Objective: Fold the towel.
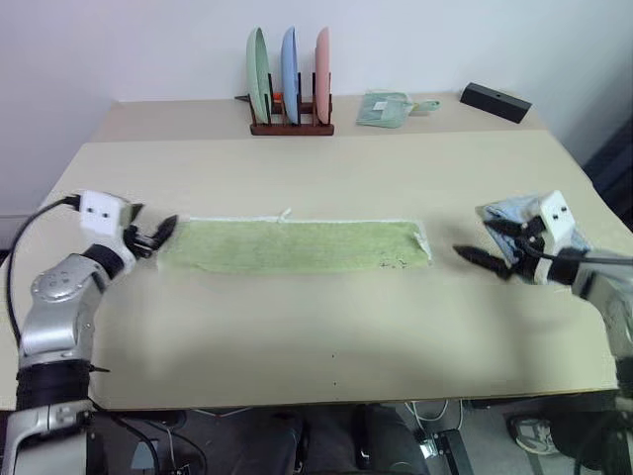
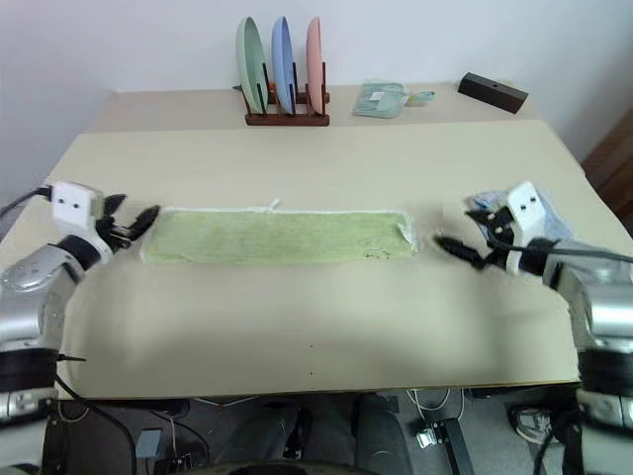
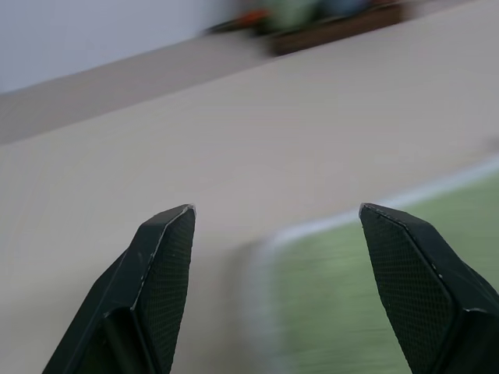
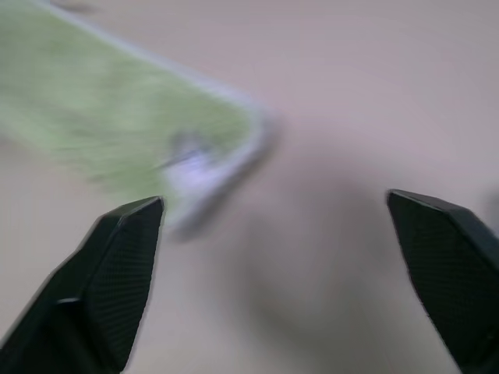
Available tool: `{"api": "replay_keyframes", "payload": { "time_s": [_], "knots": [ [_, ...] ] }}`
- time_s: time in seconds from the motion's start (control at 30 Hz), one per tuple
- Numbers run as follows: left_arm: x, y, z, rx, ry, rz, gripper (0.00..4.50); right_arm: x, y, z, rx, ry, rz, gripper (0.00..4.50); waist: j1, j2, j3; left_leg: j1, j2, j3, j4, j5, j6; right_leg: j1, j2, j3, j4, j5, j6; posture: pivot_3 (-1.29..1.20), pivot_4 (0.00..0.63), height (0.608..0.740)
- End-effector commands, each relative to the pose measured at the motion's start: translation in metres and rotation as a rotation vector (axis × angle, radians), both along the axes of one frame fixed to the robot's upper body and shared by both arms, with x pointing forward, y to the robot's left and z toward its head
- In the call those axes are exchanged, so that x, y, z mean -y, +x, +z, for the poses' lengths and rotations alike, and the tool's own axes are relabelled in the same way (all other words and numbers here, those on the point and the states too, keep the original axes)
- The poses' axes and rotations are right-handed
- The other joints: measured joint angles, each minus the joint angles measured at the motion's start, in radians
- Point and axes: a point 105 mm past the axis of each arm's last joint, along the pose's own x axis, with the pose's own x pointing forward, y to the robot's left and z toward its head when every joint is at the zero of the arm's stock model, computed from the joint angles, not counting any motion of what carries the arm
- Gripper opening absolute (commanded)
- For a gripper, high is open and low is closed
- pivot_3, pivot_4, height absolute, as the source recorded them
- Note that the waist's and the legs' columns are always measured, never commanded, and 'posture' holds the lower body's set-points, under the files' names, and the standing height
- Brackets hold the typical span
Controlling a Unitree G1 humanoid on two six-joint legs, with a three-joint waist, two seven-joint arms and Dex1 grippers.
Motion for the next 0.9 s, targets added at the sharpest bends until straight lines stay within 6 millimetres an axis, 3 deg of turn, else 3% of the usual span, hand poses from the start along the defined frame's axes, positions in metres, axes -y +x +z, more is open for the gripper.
{"api": "replay_keyframes", "payload": {
  "time_s": [0.03, 0.17, 0.37, 0.47, 0.7, 0.8, 0.9],
  "knots": [
    [0.048, -0.016, 0.01, -0.004, -0.001, -0.224, 3.44, -0.021, -0.016, 0.017, -0.014, 0.111, 0.051, 4.44, -0.003, 0.0, 0.0, 0.001, 0.0, 0.0, 0.0, 0.0, 0.0, 0.001, 0.0, 0.0, 0.0, 0.0, 0.0, 0.0, 0.15, 0.74],
    [0.095, -0.034, -0.003, -0.051, 0.078, -0.435, 3.44, -0.039, -0.02, -0.02, -0.204, 0.222, -0.055, 4.44, 0.0, 0.0, -0.001, 0.004, 0.001, 0.0, -0.001, 0.0, 0.0, 0.003, 0.001, 0.001, 0.0, 0.001, 0.0, 0.0, 0.15, 0.74],
    [0.156, -0.063, -0.004, -0.047, 0.026, -0.693, 3.44, -0.054, 0.0, -0.042, -0.338, 0.44, -0.31, 4.44, 0.0, 0.0, 0.0, 0.003, 0.0, 0.001, -0.001, 0.0, 0.0, 0.002, 0.001, 0.001, 0.0, 0.001, 0.0, 0.0, 0.15, 0.74],
    [0.163, -0.065, -0.006, -0.06, -0.002, -0.711, 3.44, -0.058, 0.009, -0.041, -0.372, 0.543, -0.381, 4.44, -0.001, 0.0, -0.001, 0.003, 0.001, 0.0, -0.001, 0.0, 0.0, 0.002, 0.001, 0.001, 0.0, 0.001, 0.0, 0.0, 0.15, 0.74],
    [0.158, -0.06, -0.01, -0.072, -0.025, -0.678, 3.44, -0.059, 0.037, -0.04, -0.433, 0.721, -0.559, 4.44, -0.002, 0.001, -0.001, 0.003, 0.0, 0.001, -0.002, 0.0, 0.0, 0.001, 0.001, 0.001, 0.0, 0.001, 0.0, 0.0, 0.15, 0.74],
    [0.155, -0.059, -0.011, -0.073, -0.016, -0.669, 3.44, -0.061, 0.042, -0.039, -0.446, 0.753, -0.577, 3.64, -0.001, 0.001, -0.001, 0.003, 0.0, 0.001, -0.002, 0.0, 0.0, 0.001, 0.001, 0.001, 0.0, 0.001, 0.0, 0.0, 0.15, 0.74],
    [0.15, -0.059, -0.014, -0.074, 0.0, -0.648, 3.44, -0.06, 0.046, -0.035, -0.442, 0.76, -0.589, 2.15, -0.003, 0.001, -0.001, 0.003, 0.0, 0.001, -0.002, 0.0, 0.0, 0.002, 0.001, 0.001, 0.0, 0.001, 0.0, 0.0, 0.15, 0.74]
  ]
}}
